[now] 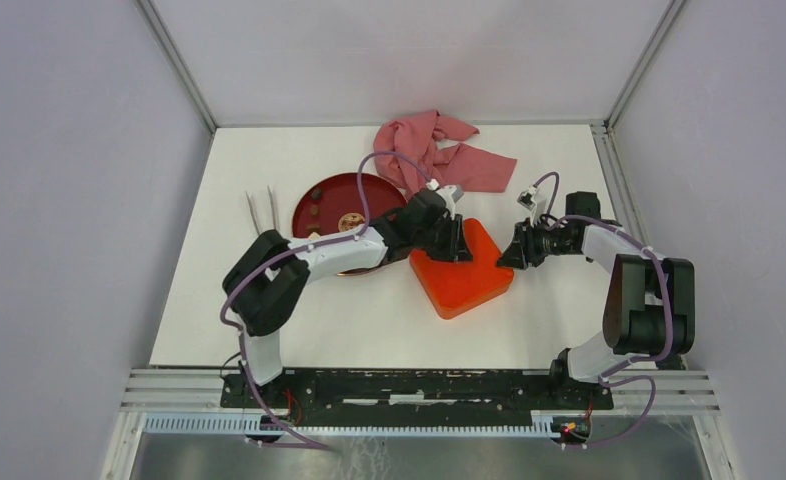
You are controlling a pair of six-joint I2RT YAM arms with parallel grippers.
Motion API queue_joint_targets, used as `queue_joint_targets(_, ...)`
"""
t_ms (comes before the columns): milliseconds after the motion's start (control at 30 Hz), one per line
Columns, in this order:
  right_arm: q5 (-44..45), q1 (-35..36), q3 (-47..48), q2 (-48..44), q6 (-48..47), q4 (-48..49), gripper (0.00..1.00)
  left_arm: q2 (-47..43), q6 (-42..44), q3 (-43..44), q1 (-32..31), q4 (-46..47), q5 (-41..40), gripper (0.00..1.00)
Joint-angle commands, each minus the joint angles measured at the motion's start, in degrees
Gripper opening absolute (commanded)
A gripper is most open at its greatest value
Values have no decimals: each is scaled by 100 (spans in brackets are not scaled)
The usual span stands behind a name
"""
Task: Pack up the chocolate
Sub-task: Close the box lid on the packing box.
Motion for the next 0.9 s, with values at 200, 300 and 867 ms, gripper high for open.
queue_joint_targets(200,724,-31,17,32,-215,183,41,1011,267,726,-57,459,388,28)
queue_joint_targets(300,746,-31,8,28,-215,198,41,1155,187,722,-73,509,357,28)
queue_joint_targets(867,1230,-31,709,-851,-634,24,60,1769,717,1115,-159,-1285,-918,23)
